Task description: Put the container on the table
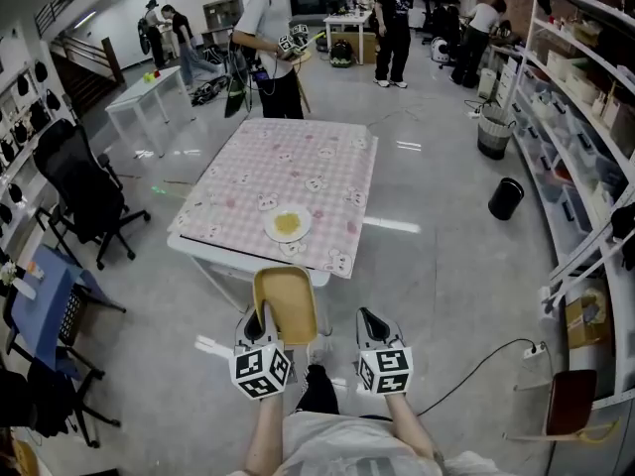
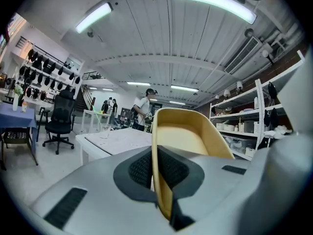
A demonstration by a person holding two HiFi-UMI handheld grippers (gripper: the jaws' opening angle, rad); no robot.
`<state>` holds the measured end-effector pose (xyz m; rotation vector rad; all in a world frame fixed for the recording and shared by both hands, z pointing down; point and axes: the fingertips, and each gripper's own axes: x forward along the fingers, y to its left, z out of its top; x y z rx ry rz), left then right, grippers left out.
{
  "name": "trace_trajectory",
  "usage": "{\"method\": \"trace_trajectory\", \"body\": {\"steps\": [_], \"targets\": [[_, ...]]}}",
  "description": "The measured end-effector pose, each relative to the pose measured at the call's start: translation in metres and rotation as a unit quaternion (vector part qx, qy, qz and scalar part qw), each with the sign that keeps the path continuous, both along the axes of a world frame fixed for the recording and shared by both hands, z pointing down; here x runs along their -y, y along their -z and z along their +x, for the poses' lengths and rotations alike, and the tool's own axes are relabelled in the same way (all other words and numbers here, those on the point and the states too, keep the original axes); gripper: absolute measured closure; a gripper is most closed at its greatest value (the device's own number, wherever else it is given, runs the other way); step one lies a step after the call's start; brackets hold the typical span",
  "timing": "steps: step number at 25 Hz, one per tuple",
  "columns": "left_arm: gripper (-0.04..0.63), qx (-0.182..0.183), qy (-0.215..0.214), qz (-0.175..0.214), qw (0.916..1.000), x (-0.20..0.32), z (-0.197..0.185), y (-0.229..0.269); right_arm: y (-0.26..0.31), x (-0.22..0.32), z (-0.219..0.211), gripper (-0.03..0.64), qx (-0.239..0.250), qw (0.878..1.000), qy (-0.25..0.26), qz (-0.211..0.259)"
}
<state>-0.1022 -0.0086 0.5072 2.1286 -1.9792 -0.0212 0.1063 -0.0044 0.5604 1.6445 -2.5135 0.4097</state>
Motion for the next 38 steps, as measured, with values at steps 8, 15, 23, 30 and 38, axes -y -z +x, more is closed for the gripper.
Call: {"method": "trace_trajectory", "body": {"steps": [8,15,23,30,38], "targets": [[0.566,-0.008,-0.012,0.013,0.9998,0.137,-0.032,0.031,0.043,0.132,-0.033,0.588,0.012,1.0,-0.003,0.018],[0.566,0.004,-0.027,0.033,0.9991,0.294,-0.069,0.067,0.104,0.285,-0.069,0.588,-0.011,0.997,-0.018,0.078],[0.566,-0.002,-0.037,0.036,0.9987,0.381,-0.103,0.072,0.11,0.381,-0.088,0.588,-0.022,0.995,-0.044,0.09],[0.566,0.012,-0.018,0.022,0.9995,0.39,-0.119,0.061,0.106,0.395,-0.096,0.588,-0.025,0.995,-0.045,0.091],[0.566,0.017,-0.008,0.023,0.9995,0.382,-0.128,0.058,0.105,0.396,-0.106,0.588,-0.027,0.994,-0.036,0.101]]}}
